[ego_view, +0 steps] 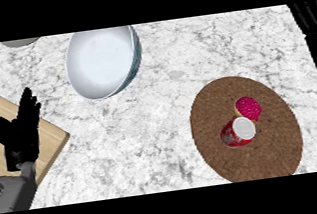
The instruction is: Pick the can from the placemat and place it in the bowl
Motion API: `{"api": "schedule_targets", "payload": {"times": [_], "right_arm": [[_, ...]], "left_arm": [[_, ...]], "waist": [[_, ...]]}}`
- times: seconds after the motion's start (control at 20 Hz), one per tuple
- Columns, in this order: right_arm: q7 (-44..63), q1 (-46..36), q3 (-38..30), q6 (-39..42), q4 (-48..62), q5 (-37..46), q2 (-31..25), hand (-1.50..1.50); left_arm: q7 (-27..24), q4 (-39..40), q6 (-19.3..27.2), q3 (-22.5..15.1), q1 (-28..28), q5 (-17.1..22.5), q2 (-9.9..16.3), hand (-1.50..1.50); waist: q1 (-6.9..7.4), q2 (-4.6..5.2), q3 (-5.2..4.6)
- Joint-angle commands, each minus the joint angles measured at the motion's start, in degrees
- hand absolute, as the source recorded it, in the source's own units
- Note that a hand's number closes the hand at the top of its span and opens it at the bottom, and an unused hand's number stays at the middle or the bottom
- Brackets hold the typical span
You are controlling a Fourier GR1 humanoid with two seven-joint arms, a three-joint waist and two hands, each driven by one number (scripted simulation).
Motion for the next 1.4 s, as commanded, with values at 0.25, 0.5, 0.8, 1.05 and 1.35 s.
{"api": "schedule_targets", "payload": {"times": [0.25, 0.5, 0.8, 1.05, 1.35], "right_arm": [[-10.1, 13.8, -4.0, 23.7, 4.0, -20.3, 2.6, 1.50], [-28.5, 23.8, -13.6, 18.9, 14.6, -9.3, 1.6, -1.50], [-36.4, 31.7, -10.3, 25.2, 7.0, 3.1, -6.3, -1.50], [-26.3, 30.5, -8.1, 24.7, 0.3, 8.7, -13.0, -1.50], [-9.3, 24.3, -2.8, 24.8, -7.4, 14.9, -18.7, -1.50]], "left_arm": [[-0.4, -8.9, -0.3, -1.4, -5.7, -7.3, 6.8, 0.00], [0.2, -10.5, -0.9, -4.1, -2.2, -7.8, 4.0, 0.00], [2.8, -12.9, -1.3, -3.7, -1.8, -8.4, 4.0, 0.00], [5.0, -14.7, 0.3, -5.2, -2.5, -11.4, 3.4, 0.00], [5.8, -16.2, -1.7, -3.6, -3.0, -10.3, 3.6, 0.00]], "waist": [[-1.96, 0.03, 1.38], [-1.38, 0.19, 0.96], [-1.36, -0.10, 0.74], [-1.07, -0.10, 0.67], [0.01, 0.01, 0.60]]}}
